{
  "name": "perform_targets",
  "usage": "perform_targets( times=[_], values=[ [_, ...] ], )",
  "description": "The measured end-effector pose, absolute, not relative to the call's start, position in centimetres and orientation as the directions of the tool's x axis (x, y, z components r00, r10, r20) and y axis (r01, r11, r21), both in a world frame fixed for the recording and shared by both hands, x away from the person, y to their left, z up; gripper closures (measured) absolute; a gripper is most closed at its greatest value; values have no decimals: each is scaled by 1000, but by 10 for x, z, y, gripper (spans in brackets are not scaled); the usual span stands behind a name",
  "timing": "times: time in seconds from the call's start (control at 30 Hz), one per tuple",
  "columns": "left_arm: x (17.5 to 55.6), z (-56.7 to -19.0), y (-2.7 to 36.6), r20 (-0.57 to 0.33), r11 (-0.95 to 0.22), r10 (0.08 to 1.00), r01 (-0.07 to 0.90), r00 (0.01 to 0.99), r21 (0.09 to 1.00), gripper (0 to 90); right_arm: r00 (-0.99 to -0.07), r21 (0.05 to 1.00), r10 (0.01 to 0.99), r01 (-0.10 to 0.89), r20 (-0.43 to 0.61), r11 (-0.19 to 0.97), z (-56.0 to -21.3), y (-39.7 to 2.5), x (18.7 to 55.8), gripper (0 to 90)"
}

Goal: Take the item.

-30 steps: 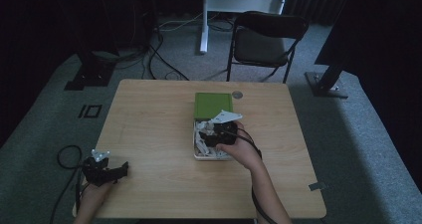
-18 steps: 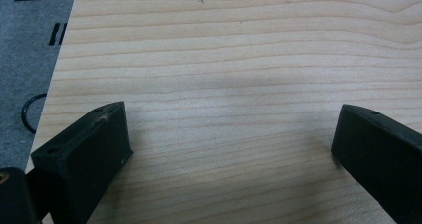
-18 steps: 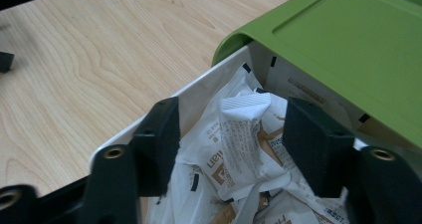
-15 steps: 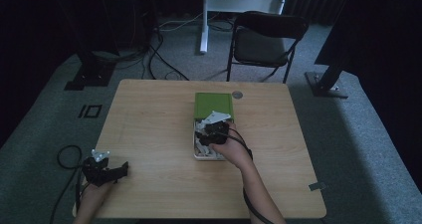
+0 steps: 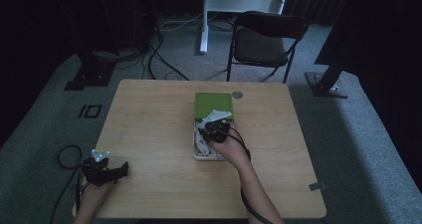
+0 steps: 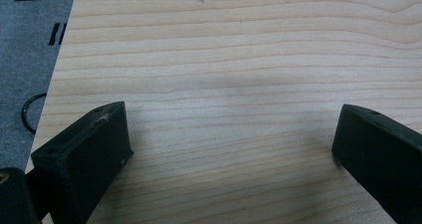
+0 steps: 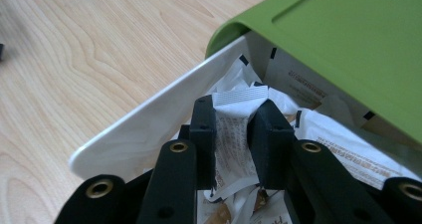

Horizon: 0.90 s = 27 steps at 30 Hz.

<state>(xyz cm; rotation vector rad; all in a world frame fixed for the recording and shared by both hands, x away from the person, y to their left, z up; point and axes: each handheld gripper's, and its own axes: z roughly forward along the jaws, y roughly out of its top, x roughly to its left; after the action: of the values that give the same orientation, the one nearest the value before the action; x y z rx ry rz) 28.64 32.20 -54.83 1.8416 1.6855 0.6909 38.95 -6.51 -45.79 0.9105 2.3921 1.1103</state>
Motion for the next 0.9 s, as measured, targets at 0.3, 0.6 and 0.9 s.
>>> perform_targets(
  times=[0.3,0.6,0.9],
  values=[
    [286,-548,322,12,-70,996,717,85,693,26,-733,806,680,390,-20,445,-441,-76,383,753],
    [286,-548,322,11,-69,996,717,85,694,26,-717,847,697,377,11,374,-420,-90,380,753],
    [286,-548,322,11,-69,996,717,85,694,26,-681,864,732,373,8,337,-409,-111,378,753]
  ],
)
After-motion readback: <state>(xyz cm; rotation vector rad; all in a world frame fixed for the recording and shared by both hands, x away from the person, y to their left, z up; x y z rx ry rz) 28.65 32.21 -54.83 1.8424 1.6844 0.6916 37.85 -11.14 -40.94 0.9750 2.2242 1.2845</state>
